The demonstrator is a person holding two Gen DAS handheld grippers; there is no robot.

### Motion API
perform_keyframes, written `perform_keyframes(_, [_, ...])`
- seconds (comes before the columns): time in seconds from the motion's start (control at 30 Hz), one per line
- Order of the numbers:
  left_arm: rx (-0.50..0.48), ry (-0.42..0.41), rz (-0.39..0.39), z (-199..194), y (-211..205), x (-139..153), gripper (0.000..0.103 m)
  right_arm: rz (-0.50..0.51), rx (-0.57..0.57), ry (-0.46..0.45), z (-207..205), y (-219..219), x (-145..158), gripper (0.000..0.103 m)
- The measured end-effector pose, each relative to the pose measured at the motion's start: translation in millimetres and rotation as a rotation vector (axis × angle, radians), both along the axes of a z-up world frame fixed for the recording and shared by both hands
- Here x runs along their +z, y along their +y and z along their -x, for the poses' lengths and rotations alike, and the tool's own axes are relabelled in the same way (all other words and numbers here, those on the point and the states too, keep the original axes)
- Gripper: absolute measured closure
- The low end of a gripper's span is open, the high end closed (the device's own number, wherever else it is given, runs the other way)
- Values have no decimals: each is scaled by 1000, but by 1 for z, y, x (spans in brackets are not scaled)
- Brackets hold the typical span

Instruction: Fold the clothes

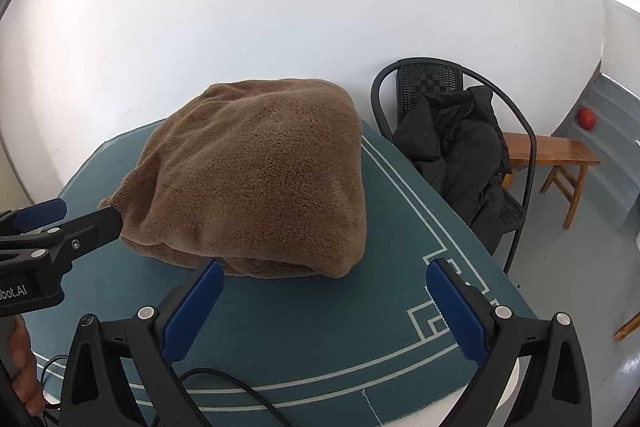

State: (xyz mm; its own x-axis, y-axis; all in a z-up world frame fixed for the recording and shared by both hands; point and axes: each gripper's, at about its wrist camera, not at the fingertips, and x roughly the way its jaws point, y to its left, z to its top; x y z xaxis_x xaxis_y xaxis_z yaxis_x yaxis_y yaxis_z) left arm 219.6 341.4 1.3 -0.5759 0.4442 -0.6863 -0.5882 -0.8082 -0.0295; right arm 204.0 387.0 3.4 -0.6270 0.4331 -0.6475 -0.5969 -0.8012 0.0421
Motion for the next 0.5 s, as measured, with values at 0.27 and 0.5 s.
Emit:
perform_keyframes(0.27, [-20, -5, -16, -3, -4, 3, 0, -27, 3, -4, 1, -4, 0, 0])
perform_keyframes(0.5, [-29, 8, -28, -6, -8, 4, 0, -34, 6, -3, 1, -6, -1, 0])
